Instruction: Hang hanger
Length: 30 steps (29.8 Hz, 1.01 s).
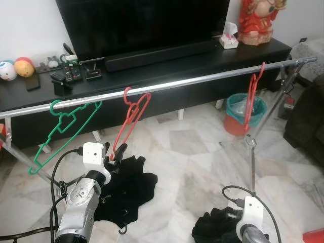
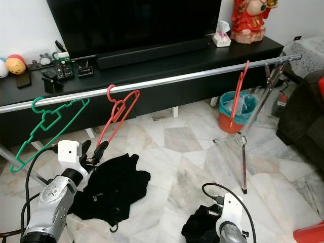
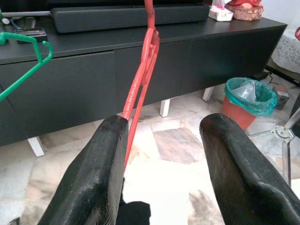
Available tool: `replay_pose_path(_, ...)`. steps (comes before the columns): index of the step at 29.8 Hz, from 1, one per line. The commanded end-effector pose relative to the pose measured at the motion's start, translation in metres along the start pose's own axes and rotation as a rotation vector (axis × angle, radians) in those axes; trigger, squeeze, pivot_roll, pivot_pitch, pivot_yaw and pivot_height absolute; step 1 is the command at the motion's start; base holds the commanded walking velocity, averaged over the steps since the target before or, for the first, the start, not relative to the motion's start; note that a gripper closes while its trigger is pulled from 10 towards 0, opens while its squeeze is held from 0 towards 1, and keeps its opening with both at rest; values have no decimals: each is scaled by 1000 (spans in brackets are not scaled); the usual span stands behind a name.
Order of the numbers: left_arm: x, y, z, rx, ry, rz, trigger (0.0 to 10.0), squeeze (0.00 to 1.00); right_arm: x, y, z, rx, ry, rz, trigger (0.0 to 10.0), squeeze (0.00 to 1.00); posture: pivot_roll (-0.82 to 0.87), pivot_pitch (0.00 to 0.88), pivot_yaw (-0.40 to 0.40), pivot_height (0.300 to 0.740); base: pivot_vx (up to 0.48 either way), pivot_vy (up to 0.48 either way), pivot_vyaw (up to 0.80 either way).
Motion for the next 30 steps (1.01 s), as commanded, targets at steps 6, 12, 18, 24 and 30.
replay_pose_path(6,2,3,-3,8,18,16,10000,0,0,0,0,-12,1,-8,10000,0,-12,0,34,740,51,0,-623)
replay_pose_path(12,3,4,0,13,4,26,10000,0,0,0,0,-10,-6,-9,10000,0,-11,0,33,740,312,0,0)
replay_pose_path(18,3,4,1,11,-2,29,10000,0,0,1,2,-6,-13,-4,10000,0,-12,0,32,740,317,0,0)
replay_pose_path(24,3,4,1,9,-5,28,10000,0,0,1,3,-8,-15,-5,10000,0,-12,0,32,740,324,0,0)
replay_pose_path(30,3,4,1,9,-5,25,10000,0,0,1,3,-10,-15,-5,10000,0,-13,0,32,740,319,0,0)
Point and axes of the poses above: a point about 5 cm out from each wrist's last joint towards the gripper, its own x axis pointing out of the wrist towards the gripper, its own z axis along the axis of the wrist's last joint, y = z × x, the point moved 3 cm from there along x, pointing out of the wrist towards the gripper, and after that the axes turned 4 degrees about x, right-handed, at the moved point
